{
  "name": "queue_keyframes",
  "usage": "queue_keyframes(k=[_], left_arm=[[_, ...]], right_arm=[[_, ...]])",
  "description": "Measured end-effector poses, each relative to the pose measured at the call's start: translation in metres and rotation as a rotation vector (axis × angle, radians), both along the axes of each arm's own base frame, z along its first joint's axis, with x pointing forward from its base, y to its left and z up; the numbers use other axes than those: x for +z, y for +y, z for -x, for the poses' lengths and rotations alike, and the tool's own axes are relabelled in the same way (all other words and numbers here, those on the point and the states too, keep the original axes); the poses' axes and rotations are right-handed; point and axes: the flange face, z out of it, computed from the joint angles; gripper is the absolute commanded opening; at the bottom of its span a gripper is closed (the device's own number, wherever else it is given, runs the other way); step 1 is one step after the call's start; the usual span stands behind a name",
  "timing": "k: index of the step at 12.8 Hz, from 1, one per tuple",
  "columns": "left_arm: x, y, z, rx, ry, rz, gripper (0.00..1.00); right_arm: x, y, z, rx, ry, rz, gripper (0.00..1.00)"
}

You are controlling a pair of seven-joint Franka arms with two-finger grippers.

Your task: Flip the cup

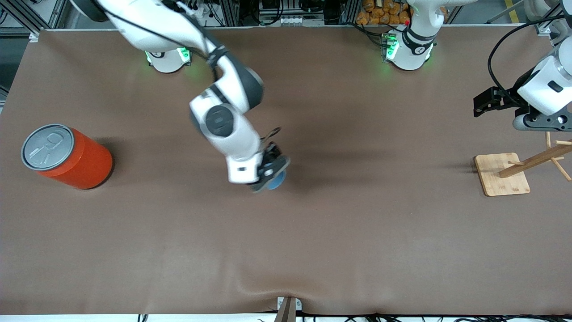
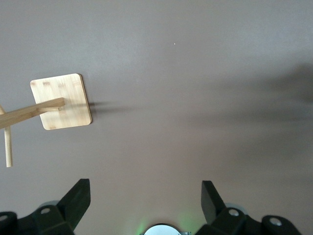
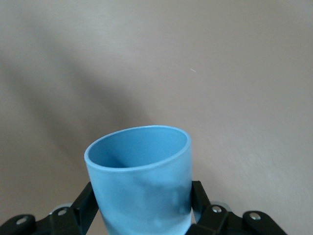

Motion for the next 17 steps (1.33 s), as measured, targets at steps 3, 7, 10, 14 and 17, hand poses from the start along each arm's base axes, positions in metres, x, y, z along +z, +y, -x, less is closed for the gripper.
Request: queue_keyframes(k=[3,7,10,14,17], left_arm=[[-0.007,0.000,-0.004,0.000,0.011,0.001,1.00],[-0.011,0.000,-0.006,0.000,0.018,0.001,1.00],[-0.013,0.001,-0.007,0.002,0.022,0.001,1.00],[-0.016,-0.004,-0.008,0.018,0.030,0.027,1.00],[-0.047,-0.002,-0.023,0.039,0.074,0.056,1.00]], right_arm=[[-0.007,0.039,0.021,0.329,-0.122,0.040,0.00],[-0.046,0.078,0.040,0.576,-0.187,0.074,0.00],[-0.094,0.127,0.077,0.664,-0.196,0.129,0.00],[-0.117,0.163,0.120,0.634,-0.196,0.149,0.00],[-0.125,0.164,0.123,0.627,-0.189,0.159,0.00]])
